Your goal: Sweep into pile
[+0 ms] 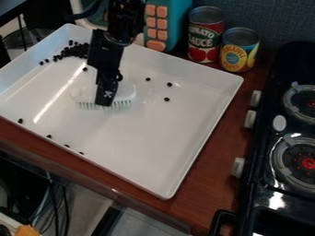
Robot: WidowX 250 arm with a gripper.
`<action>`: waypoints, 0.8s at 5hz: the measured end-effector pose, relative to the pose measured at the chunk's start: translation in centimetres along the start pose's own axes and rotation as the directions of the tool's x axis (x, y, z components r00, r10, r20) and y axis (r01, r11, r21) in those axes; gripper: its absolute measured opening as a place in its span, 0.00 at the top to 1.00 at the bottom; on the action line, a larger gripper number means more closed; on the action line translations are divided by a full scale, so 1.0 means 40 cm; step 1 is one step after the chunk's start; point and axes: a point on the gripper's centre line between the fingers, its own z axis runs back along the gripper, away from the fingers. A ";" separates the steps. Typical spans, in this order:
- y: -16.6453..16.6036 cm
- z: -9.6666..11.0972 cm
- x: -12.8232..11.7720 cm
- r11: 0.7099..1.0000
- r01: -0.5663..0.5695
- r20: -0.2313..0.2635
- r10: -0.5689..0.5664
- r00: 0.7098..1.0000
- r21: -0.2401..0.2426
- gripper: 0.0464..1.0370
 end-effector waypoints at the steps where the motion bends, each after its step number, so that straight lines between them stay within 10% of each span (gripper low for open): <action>1: -0.056 -0.002 0.005 0.999 -0.036 0.004 0.036 0.999 0.003 0.31; 4: -0.191 -0.014 0.051 0.993 -0.117 0.015 0.117 0.993 -0.002 0.31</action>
